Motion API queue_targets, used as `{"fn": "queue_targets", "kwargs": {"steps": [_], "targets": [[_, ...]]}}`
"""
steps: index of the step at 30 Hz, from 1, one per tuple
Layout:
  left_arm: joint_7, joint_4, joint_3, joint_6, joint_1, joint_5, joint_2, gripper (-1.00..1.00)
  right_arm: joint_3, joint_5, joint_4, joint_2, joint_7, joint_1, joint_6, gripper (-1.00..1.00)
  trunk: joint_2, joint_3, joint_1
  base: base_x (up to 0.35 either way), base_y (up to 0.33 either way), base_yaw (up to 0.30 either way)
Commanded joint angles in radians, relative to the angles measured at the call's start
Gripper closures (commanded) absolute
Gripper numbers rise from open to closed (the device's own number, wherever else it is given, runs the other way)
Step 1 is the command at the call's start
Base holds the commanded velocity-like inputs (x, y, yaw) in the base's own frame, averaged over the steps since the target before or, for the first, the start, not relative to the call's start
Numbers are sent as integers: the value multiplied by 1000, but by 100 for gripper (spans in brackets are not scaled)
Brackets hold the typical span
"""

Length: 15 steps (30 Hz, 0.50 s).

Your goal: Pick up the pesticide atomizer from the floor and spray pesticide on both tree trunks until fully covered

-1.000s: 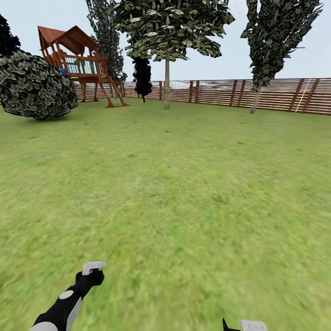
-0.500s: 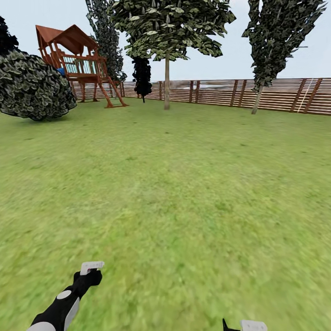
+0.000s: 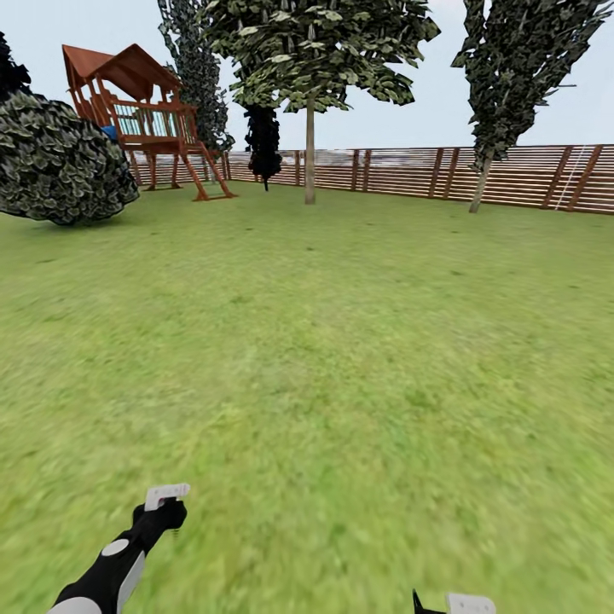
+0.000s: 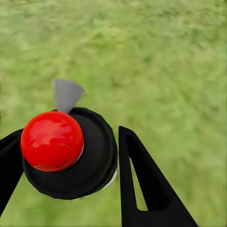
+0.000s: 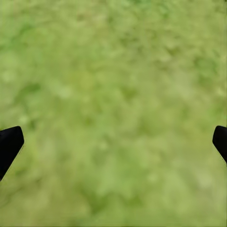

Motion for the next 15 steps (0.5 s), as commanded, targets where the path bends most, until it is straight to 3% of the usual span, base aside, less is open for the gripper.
{"fn": "queue_targets", "kwargs": {"steps": [1,15], "targets": [[0,-1,5,0,0,0,0,100,0,0,0,0,0,0,0,-100,0,0,0,338,0,0],[-1,-13,11,1,0,-1,-3,100,0,0,0,0,0,0,0,-100,0,0,0,338,0,0]]}}
